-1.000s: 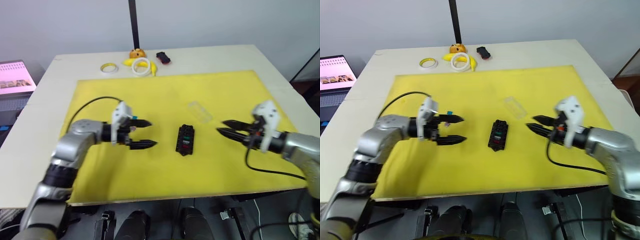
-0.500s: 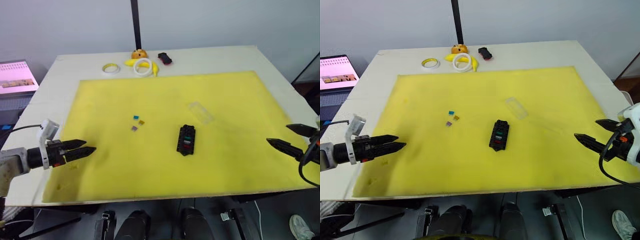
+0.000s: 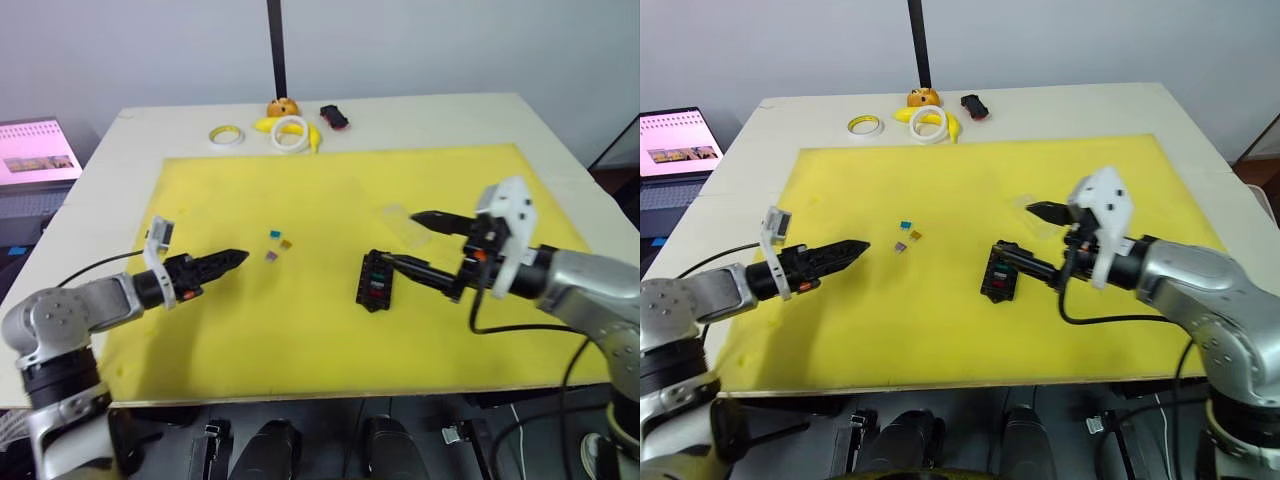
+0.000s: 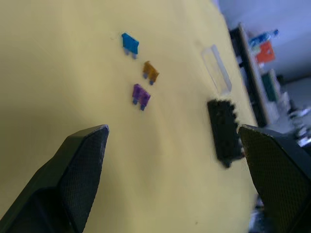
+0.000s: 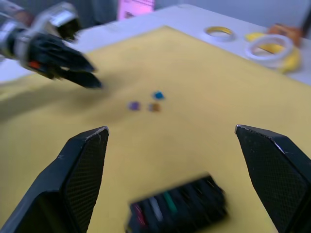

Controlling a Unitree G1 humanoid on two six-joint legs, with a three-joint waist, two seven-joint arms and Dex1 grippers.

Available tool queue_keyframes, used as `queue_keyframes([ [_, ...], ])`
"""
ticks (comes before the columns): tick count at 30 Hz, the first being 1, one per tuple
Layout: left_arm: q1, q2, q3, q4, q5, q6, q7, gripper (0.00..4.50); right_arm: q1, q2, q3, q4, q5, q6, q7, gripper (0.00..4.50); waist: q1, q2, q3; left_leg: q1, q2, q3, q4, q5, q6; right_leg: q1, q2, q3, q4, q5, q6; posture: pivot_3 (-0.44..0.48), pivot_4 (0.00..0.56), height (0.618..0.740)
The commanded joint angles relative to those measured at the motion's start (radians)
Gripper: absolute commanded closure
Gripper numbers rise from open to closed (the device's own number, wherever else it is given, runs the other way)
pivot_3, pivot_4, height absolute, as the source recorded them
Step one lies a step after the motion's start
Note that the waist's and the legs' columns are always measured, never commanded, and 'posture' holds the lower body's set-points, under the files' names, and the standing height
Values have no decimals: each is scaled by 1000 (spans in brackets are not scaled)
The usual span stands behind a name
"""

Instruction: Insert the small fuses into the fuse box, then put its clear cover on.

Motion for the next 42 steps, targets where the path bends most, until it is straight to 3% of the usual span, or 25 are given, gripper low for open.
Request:
queue_keyframes([
  [1,-56,-25,59,95,-103,34,107,0,-41,25,93,5,-45,-35,-21,91,-5,0,0,0,0,0,0,0,0,0,0,0,0,0,0,0,150,740],
  [5,-81,-68,67,153,-117,34,213,0,-66,64,183,40,-106,-74,-38,91,-11,0,0,0,0,0,-1,0,0,-2,0,0,3,0,0,0,150,740],
  [11,-107,-141,93,189,-117,34,292,0,-64,91,208,54,-138,-100,-51,91,-4,0,0,0,-1,0,0,0,0,-3,-1,1,6,0,0,0,150,740],
  [20,-131,-182,106,252,-84,32,310,0,-61,103,226,62,-173,-107,-56,91,1,-1,0,0,-3,0,0,0,0,-3,-1,2,6,0,0,0,150,740],
  [38,-149,-250,22,297,-1,-66,267,0,-57,94,227,57,-200,-98,-43,91,29,-1,-1,1,-7,-2,2,1,-1,-1,-4,3,7,0,0,0,150,740],
  [41,-147,-251,19,298,11,-69,264,845,-56,95,222,54,-197,-94,-46,0,28,-1,-1,1,-7,-2,2,1,-1,-1,-4,3,7,0,0,0,150,740],
  [42,-148,-252,20,302,15,-71,264,845,-56,95,221,54,-197,-94,-46,0,28,-1,-1,1,-7,-2,2,1,-1,-1,-4,3,7,0,0,0,150,740],
])
